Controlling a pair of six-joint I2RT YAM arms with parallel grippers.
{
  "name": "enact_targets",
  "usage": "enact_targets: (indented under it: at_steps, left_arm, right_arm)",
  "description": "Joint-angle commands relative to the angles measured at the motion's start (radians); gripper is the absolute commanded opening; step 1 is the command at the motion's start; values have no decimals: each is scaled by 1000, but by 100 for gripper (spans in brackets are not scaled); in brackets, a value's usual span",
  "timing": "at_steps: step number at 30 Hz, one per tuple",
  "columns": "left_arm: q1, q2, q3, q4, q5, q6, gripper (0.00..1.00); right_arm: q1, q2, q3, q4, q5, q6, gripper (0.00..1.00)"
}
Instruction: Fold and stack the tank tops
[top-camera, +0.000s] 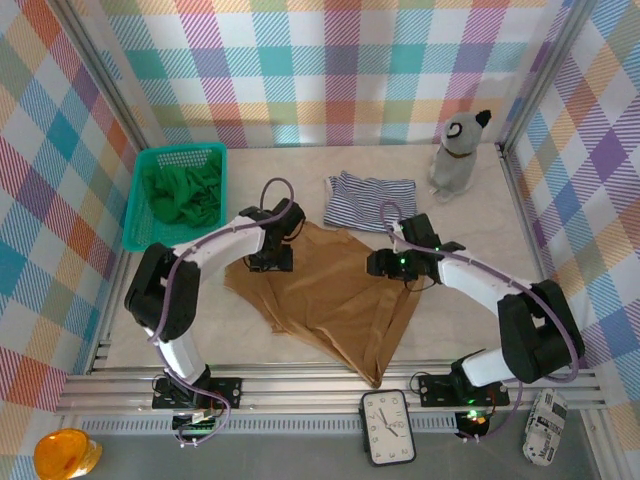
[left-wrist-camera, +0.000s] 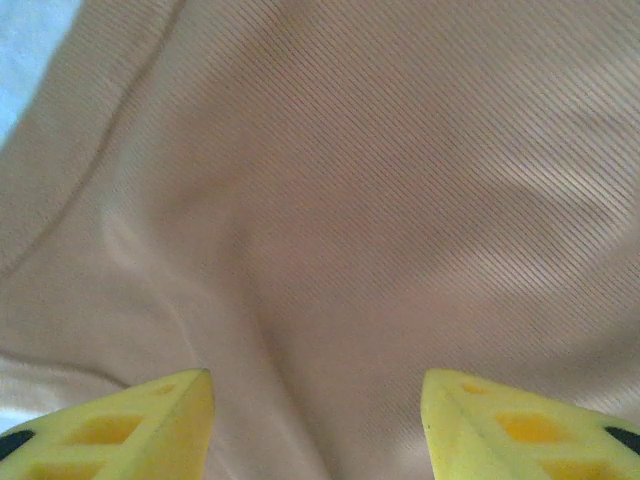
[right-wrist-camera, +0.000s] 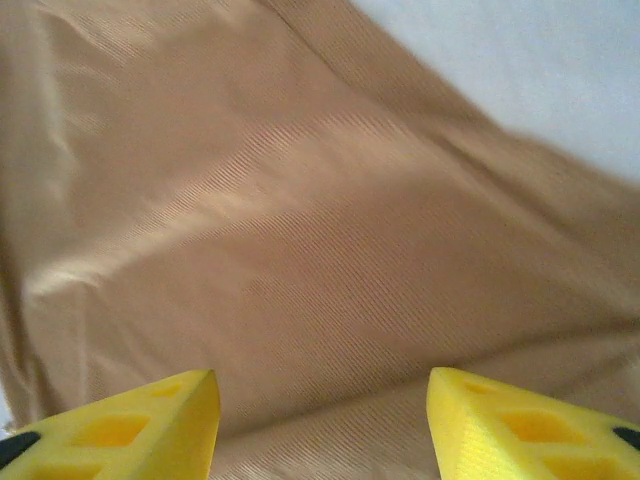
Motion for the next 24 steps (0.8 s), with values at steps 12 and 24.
enact_targets:
  at_steps: [12, 24]
  left_arm:
    - [-24, -97, -267, 31, 134, -65, 56]
    - [-157, -283, -375, 27, 225, -278, 56]
  right_arm:
    - [-71, 243, 117, -46, 35, -84, 54]
    - [-83, 335, 326, -52, -95, -340, 53]
